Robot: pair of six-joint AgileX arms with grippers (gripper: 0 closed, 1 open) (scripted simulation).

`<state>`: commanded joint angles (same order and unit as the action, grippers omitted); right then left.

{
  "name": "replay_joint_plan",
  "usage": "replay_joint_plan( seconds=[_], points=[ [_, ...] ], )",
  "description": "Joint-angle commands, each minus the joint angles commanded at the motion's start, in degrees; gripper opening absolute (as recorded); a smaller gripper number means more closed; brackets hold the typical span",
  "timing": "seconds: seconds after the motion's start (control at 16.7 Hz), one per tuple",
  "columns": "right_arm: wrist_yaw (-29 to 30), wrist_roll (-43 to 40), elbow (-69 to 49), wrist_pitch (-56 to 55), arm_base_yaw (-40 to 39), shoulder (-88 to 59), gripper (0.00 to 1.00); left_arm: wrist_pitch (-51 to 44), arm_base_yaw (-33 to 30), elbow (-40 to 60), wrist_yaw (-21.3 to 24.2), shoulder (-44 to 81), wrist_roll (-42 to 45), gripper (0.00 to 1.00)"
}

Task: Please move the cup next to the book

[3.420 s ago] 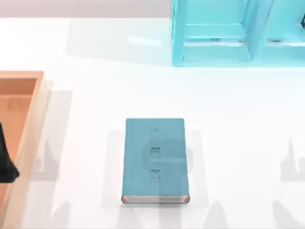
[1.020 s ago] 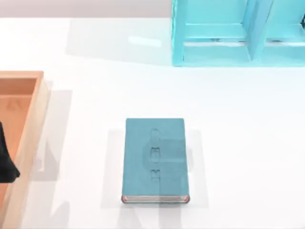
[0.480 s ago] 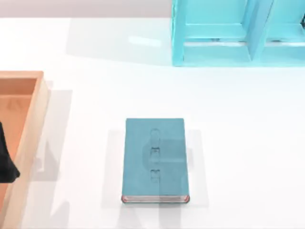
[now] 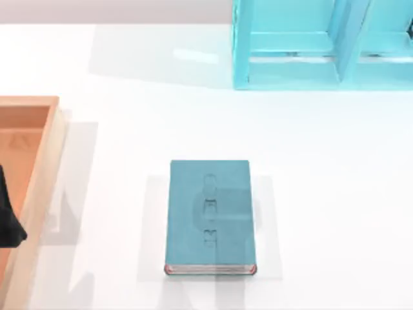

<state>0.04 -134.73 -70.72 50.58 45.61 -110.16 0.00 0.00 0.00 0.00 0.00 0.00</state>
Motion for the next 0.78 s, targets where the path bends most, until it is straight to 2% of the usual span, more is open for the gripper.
replay_joint_plan(
  seconds=[0.72,0.78],
  points=[
    [0.0,0.0,0.0,0.0,0.0,0.0,0.02,0.0,0.0,0.0,0.0,0.0,0.0,1.0],
    [0.0,0.0,0.0,0.0,0.0,0.0,0.0,0.0,0.0,0.0,0.0,0.0,0.0,1.0]
  ],
)
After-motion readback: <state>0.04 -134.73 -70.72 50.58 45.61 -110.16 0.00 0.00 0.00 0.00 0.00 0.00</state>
